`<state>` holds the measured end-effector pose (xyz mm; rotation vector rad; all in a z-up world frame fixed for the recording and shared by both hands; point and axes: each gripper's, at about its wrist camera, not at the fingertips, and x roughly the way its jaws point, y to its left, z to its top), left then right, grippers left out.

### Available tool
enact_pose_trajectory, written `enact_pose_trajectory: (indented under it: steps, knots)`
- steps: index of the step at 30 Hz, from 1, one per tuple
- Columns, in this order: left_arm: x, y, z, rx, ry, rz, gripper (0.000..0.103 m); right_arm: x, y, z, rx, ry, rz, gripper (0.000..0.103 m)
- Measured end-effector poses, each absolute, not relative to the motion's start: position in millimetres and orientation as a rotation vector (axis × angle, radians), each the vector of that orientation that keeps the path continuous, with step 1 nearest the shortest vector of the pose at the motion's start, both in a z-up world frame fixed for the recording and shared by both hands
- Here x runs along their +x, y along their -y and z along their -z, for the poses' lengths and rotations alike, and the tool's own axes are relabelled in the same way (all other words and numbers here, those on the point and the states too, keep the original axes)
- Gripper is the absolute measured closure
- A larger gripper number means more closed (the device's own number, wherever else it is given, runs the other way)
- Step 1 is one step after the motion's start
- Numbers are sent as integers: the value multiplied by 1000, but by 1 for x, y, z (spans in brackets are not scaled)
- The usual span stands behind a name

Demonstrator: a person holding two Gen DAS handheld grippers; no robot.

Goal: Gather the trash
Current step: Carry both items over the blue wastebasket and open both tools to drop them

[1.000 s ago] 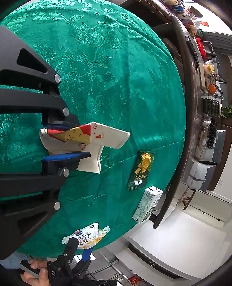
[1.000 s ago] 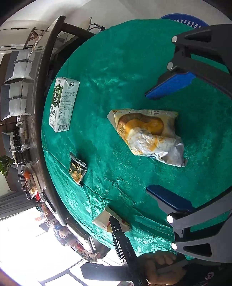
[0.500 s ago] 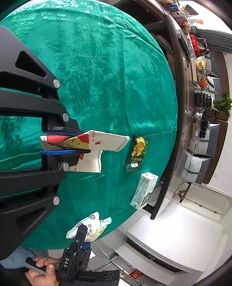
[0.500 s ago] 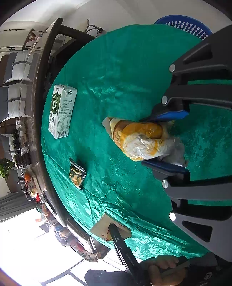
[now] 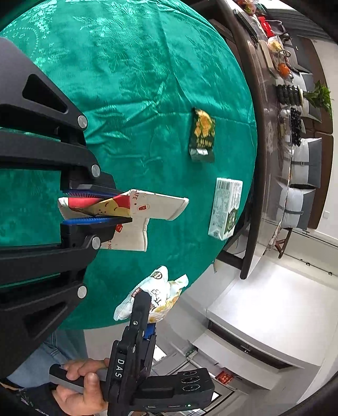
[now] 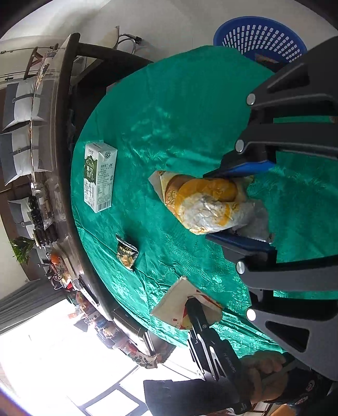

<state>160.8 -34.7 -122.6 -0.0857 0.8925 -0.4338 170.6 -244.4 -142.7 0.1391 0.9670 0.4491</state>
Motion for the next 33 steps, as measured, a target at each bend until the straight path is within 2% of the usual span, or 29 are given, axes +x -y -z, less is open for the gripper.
enact_pose_trajectory:
  steps: [9, 17, 26, 33]
  knots:
    - [170, 141, 108, -25, -905, 587, 92, 167, 332, 124, 156, -946, -326, 64]
    - [182, 260, 113, 45, -952, 734, 92, 165, 465, 149, 228, -1024, -88, 64]
    - [210, 380, 164, 116, -1035, 807, 91, 171, 551, 197, 290, -1080, 60, 64]
    - [232, 434, 210, 128, -1104, 820, 91, 176, 585, 220, 336, -1122, 103, 64]
